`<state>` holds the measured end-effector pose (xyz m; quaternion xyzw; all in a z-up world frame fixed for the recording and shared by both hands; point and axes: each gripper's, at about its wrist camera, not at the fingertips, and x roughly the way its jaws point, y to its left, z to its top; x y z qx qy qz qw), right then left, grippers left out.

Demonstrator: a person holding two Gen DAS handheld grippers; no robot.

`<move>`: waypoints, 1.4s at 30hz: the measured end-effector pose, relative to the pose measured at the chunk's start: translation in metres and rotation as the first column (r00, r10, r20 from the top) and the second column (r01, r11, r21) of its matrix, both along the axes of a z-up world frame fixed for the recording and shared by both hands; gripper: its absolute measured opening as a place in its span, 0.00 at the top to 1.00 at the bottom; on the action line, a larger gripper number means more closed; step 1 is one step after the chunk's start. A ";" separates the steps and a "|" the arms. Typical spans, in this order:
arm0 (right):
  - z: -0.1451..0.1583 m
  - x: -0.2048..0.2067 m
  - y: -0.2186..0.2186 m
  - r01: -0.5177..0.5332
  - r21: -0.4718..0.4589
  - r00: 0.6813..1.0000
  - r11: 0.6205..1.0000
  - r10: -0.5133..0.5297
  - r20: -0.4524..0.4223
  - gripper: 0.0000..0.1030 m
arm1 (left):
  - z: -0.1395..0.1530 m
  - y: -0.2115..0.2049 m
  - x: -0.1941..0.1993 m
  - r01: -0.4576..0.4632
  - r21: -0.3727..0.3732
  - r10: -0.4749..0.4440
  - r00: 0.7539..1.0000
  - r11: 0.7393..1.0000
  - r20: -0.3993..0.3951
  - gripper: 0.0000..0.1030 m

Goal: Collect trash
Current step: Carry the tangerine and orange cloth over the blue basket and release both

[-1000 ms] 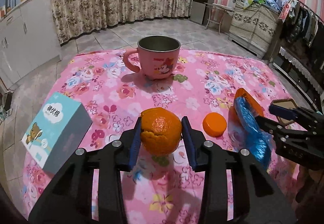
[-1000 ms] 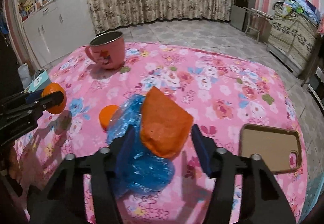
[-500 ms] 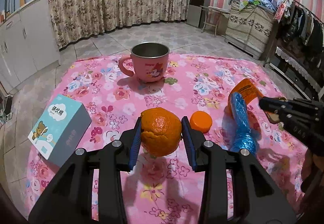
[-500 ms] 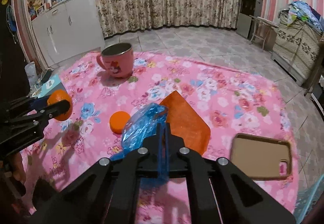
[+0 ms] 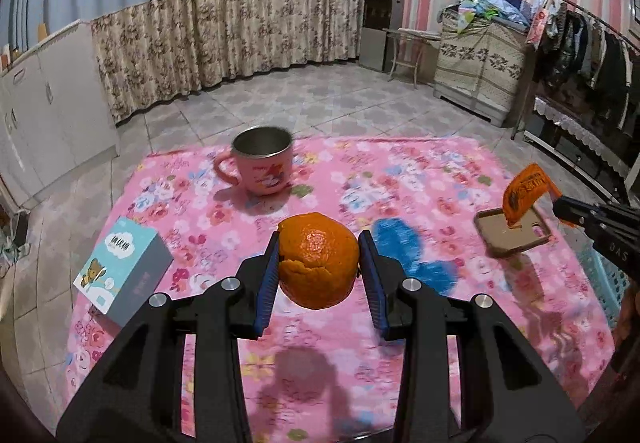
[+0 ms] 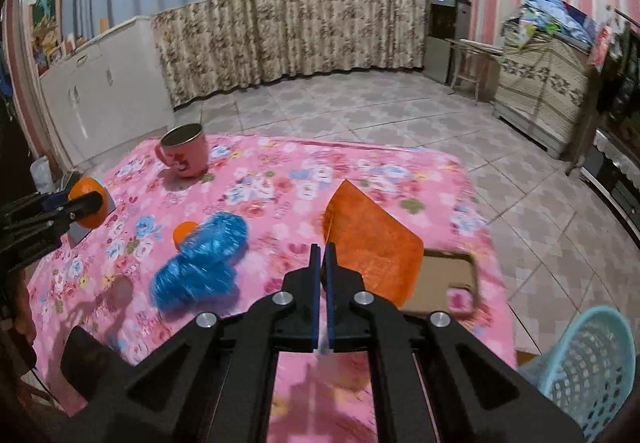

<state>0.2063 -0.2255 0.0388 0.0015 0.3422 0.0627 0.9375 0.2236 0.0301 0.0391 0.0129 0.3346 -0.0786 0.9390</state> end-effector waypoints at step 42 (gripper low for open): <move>-0.021 -0.171 -0.274 0.454 0.026 0.891 0.891 -0.454 0.012 0.98 | -0.016 -0.390 -0.071 0.536 -0.027 -0.534 0.844 0.844 0.055 0.64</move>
